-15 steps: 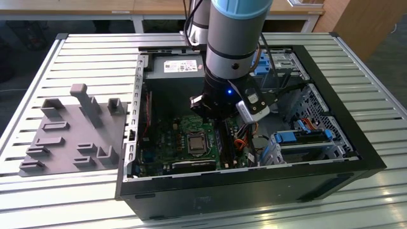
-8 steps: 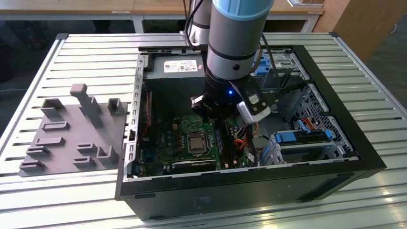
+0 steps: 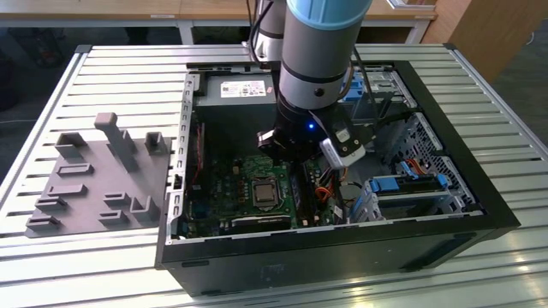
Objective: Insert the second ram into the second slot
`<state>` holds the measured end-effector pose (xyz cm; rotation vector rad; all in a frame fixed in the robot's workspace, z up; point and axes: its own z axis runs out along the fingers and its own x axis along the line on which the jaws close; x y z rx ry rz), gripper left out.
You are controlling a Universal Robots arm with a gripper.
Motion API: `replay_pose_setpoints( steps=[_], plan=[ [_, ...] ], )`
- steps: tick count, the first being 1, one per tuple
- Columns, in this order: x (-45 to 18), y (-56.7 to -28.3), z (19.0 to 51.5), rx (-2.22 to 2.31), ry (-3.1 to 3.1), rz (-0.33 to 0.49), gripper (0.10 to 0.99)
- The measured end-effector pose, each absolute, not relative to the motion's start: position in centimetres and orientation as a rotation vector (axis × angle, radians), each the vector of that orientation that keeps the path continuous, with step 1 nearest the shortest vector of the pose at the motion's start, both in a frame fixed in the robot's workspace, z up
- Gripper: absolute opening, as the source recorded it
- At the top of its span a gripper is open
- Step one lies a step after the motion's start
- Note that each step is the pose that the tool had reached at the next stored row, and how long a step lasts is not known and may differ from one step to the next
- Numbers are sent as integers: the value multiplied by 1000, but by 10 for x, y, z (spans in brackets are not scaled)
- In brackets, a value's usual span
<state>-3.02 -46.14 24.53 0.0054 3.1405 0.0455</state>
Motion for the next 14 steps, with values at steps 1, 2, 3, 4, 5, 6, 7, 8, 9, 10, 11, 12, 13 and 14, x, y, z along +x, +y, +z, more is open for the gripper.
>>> replay_pose_setpoints(
  steps=[1,2,3,4,5,6,7,8,9,10,11,12,13,14],
  plan=[
    [-30,-462,245,5,3141,45,133],
    [-30,-463,245,5,3141,46,133],
    [-30,-464,245,5,3141,46,133],
    [-29,-464,245,6,3141,46,133],
    [-29,-464,244,7,3141,46,133],
    [-28,-464,244,9,3141,46,133],
    [-27,-465,244,11,3141,46,133],
    [-26,-465,243,12,3141,46,133],
    [-26,-465,243,12,3141,46,133],
    [-26,-465,242,12,3141,46,133],
    [-26,-465,240,12,3142,46,133],
    [-26,-465,239,12,3142,46,133],
    [-26,-465,238,12,3142,46,133],
    [-26,-465,237,12,3142,46,133]
  ],
)
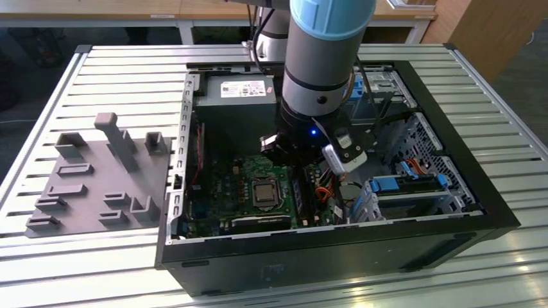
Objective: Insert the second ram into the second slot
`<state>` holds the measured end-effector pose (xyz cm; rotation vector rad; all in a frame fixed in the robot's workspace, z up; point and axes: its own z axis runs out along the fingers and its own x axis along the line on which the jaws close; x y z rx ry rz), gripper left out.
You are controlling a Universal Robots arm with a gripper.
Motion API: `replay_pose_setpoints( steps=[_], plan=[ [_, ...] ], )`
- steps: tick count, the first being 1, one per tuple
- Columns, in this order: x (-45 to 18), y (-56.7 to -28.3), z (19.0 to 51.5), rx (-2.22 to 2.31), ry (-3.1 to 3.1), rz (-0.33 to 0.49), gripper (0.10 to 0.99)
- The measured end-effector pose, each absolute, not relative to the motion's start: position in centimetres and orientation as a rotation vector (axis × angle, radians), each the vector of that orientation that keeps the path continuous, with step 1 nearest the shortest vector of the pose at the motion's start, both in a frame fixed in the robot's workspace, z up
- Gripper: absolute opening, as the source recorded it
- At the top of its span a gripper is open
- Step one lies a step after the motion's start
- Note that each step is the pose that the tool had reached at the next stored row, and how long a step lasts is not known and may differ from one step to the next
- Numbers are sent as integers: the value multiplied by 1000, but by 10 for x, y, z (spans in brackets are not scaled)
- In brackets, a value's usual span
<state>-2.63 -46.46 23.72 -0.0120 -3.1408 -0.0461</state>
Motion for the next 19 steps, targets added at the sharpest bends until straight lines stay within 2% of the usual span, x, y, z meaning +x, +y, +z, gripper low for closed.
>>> replay_pose_setpoints(
  steps=[19],
  plan=[
    [-21,-465,230,-12,-3141,-46,133]
  ],
)
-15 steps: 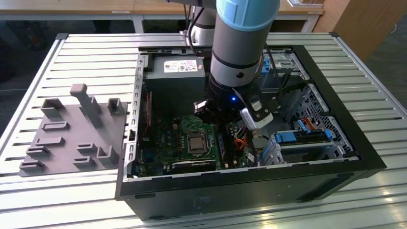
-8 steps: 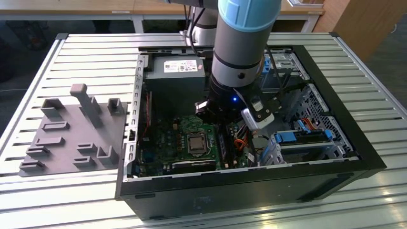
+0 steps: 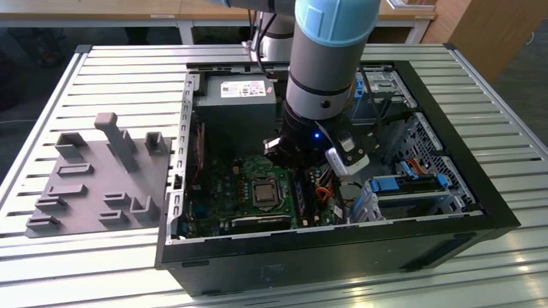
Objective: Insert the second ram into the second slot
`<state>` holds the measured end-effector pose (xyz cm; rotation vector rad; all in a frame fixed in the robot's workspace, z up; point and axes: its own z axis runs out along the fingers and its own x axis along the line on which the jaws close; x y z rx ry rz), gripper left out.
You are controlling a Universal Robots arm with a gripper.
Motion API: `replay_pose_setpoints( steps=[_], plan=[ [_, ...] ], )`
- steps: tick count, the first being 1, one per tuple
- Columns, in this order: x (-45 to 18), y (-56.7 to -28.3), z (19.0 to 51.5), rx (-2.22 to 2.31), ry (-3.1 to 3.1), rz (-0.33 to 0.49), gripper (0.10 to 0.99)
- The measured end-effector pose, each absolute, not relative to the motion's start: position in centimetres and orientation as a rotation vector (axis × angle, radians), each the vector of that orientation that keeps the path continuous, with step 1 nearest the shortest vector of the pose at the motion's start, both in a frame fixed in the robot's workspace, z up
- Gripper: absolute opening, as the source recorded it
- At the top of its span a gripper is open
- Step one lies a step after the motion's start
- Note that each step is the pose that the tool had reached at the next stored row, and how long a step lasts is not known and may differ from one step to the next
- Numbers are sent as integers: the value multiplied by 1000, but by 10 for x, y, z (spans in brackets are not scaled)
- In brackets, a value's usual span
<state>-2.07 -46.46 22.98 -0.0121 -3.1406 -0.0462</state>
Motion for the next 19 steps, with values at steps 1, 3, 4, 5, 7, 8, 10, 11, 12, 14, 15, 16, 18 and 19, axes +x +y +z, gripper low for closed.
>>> replay_pose_setpoints(
  steps=[1,3,4,5,7,8,10,11,12,14,15,16,18,19],
  plan=[
    [-21,-465,229,-12,-3141,-46,133],
    [-20,-465,228,-12,-3141,-46,133],
    [-20,-465,228,-12,-3140,-46,133],
    [-20,-465,227,-12,-3140,-46,133],
    [-19,-465,227,-12,-3140,-46,133],
    [-19,-465,227,-12,-3140,-46,133],
    [-18,-465,227,-12,-3140,-46,133],
    [-17,-465,227,-12,-3140,-46,133],
    [-17,-465,227,-12,-3140,-46,133],
    [-17,-465,227,-12,-3140,-46,133],
    [-17,-465,227,-12,-3140,-46,133],
    [-17,-465,226,-12,-3140,-46,133],
    [-16,-465,226,-12,-3140,-46,133],
    [-16,-465,226,-12,-3140,-46,133]
  ],
)
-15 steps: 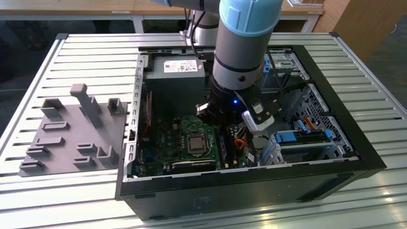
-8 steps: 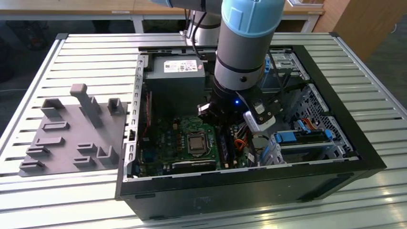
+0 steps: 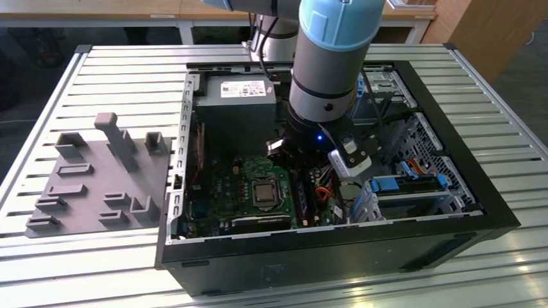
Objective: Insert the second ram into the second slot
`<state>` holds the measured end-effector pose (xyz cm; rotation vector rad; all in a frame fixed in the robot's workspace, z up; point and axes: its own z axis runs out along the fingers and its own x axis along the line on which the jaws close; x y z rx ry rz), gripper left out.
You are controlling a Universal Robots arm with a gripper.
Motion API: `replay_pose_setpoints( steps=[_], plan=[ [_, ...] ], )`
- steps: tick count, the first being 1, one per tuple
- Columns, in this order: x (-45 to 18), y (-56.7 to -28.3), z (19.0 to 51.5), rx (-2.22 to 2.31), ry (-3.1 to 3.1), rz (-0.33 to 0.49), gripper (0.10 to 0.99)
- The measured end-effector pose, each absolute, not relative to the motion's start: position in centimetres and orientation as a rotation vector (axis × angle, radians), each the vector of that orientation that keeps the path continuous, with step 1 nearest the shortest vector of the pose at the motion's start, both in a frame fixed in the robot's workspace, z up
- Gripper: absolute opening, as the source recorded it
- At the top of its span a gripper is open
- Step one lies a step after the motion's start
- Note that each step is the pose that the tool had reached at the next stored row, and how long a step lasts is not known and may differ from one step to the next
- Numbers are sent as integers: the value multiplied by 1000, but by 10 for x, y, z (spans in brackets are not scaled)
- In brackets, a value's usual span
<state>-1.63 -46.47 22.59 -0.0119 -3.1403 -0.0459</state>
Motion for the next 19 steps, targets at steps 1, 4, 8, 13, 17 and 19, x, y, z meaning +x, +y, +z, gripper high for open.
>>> replay_pose_setpoints(
  steps=[1,4,8,13,17,19],
  plan=[
    [-16,-465,226,-12,-3140,-46,133],
    [-16,-465,225,-12,-3140,-46,133],
    [-16,-465,225,-12,-3140,-46,133],
    [-16,-466,224,-12,-3140,-46,133],
    [-16,-466,223,-12,-3140,-46,133],
    [-16,-466,223,-12,-3140,-46,133]
  ],
)
